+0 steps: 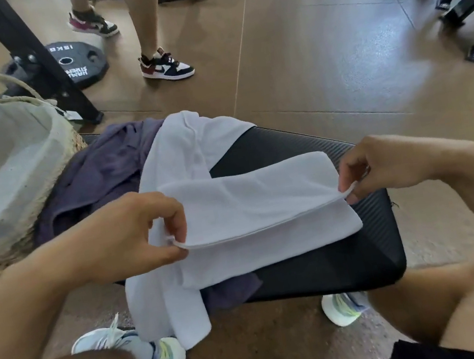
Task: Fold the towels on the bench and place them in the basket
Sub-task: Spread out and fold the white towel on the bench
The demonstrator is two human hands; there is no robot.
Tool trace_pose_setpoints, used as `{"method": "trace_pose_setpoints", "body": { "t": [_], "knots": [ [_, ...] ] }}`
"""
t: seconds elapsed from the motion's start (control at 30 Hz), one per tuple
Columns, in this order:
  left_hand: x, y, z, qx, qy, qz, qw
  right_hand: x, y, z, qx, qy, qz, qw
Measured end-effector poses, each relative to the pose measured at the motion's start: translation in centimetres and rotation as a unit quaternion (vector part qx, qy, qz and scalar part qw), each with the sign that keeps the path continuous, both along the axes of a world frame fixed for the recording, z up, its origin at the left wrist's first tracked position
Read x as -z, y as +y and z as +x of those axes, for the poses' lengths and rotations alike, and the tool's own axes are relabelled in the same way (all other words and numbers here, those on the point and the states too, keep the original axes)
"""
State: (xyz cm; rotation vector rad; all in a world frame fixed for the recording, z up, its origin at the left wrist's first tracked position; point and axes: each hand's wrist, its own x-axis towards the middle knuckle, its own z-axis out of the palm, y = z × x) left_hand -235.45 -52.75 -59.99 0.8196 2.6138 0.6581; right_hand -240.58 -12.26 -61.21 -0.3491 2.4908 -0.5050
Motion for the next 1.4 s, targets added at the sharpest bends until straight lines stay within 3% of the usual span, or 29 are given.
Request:
{"method": "trace_pose_setpoints", "body": {
  "t": [0.17,0.43,0.73,0.87,1.0,1.27,1.4],
  "knots": [
    [0.3,-0.1,0.7,0.018,-0.001,-0.026,1.000,-0.1,-0.5,-0.1,-0.035,0.002,0.021,0.999],
    [-1.5,1.1,1.7,0.043,0.082,0.035,0.995,-1.2,-0.4,0.7,-0.038,-0.028,0.027,0.999],
    [1.2,1.6,1.8,0.086,0.044,-0.163,0.982,1.1,-2.4,1.2,-0.136,-0.043,0.141,0.980],
    [1.4,2.4,2.4,0.106,0.088,-0.219,0.966,1.3,-3.1,2.0,-0.131,0.005,0.187,0.974],
    [2.4,2.9,2.6,0.097,0.141,-0.212,0.962,2.5,-4.7,3.2,-0.183,0.113,0.202,0.955],
    [1.9,4.2,2.8,0.068,0.082,-0.237,0.966,3.4,-7.0,5.6,-0.189,0.230,0.232,0.926],
    [1.1,2.7,1.4,-0.019,0.011,-0.141,0.990,1.4,-5.6,3.5,-0.121,0.184,0.160,0.962]
  ]
}}
